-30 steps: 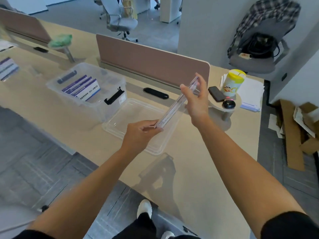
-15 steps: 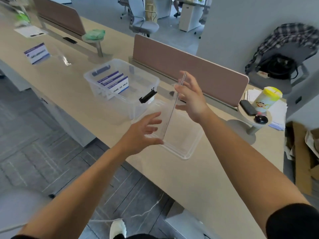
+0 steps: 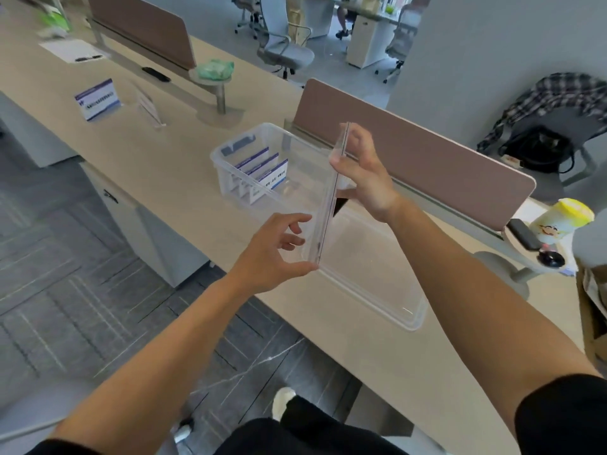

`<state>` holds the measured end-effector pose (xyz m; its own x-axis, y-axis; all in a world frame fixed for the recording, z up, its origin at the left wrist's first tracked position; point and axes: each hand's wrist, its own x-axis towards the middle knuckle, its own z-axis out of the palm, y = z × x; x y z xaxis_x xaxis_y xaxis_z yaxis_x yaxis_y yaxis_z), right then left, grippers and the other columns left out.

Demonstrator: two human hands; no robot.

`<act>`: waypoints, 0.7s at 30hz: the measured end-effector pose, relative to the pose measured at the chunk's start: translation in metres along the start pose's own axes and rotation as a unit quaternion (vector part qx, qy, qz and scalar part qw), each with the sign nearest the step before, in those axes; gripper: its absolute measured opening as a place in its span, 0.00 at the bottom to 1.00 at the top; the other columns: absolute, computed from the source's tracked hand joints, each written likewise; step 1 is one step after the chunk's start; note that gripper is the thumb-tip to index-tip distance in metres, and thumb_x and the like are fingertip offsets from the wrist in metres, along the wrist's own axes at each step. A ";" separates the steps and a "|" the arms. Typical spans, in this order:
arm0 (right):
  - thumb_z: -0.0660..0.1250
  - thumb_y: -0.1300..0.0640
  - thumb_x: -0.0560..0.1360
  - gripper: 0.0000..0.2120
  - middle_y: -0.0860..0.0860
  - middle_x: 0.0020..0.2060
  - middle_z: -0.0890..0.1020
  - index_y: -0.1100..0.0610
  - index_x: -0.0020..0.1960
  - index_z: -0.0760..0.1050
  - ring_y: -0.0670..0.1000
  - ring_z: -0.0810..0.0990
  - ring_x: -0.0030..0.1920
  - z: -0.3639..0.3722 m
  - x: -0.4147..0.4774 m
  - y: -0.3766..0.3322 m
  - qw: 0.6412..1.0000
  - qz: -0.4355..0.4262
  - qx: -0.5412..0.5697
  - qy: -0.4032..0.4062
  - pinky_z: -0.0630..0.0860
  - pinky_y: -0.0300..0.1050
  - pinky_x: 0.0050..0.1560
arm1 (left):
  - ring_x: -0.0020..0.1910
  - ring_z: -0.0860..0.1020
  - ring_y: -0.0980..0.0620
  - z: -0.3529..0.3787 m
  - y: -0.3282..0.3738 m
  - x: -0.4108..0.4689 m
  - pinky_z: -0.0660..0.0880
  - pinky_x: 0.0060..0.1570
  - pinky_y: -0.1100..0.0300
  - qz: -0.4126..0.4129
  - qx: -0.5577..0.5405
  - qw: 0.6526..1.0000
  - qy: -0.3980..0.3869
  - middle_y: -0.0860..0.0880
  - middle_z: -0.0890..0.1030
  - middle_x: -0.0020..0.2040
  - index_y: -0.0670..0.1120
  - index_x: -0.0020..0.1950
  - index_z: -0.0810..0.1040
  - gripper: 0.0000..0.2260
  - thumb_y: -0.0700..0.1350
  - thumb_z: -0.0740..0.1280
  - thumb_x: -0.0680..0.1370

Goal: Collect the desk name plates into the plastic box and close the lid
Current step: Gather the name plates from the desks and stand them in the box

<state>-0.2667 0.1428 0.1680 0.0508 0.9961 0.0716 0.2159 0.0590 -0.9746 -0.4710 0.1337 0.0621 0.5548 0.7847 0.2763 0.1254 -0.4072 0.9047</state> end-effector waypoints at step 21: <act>0.70 0.57 0.70 0.30 0.49 0.68 0.73 0.31 0.64 0.66 0.56 0.78 0.62 0.029 0.283 0.051 0.986 0.031 0.145 -0.080 0.74 0.75 0.55 | 0.51 0.76 0.50 -0.148 -0.113 0.205 0.74 0.56 0.67 -0.028 0.139 0.990 0.000 0.53 0.62 0.62 0.60 0.73 0.61 0.42 0.46 0.80 0.66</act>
<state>-0.2692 0.4297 0.1329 -0.1034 0.9946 -0.0009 -0.0727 -0.0085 -0.9973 -0.4935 0.4094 0.0645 0.5398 0.8104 0.2277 0.3778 -0.4749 0.7948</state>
